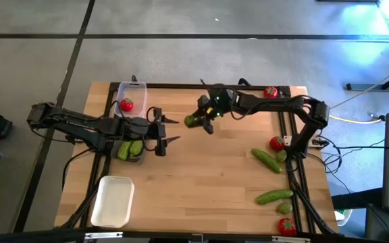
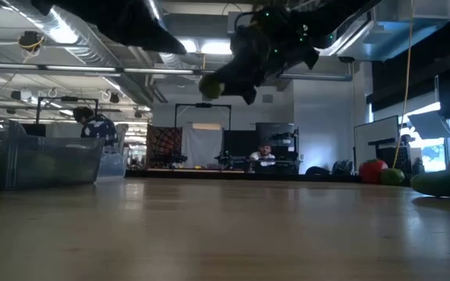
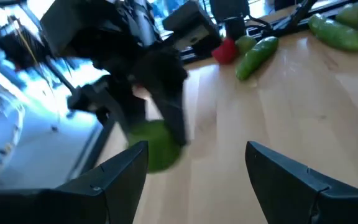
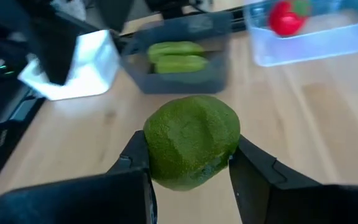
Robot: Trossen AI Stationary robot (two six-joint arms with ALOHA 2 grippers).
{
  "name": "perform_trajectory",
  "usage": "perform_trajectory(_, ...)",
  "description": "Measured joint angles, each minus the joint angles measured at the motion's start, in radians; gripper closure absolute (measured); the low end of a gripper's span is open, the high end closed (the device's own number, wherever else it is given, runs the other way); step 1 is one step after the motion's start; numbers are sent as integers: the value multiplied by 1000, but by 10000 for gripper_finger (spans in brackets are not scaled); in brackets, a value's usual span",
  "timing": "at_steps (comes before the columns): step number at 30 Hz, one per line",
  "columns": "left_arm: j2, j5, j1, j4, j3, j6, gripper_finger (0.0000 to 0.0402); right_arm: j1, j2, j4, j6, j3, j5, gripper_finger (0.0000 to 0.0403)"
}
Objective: Sort produce into baskets
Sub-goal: Put the top left lime into the white bin
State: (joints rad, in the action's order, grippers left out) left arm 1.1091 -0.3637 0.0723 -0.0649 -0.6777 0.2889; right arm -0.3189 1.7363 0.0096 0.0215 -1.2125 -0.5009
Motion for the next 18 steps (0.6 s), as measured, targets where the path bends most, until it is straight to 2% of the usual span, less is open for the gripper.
perform_trajectory(7,21,-1,13,-20,0,81,137,56,0,102,80,0,-95,290)
perform_trajectory(18,123,-20,83,-193,-27,221,137,99,0,161,138,0,-209,290)
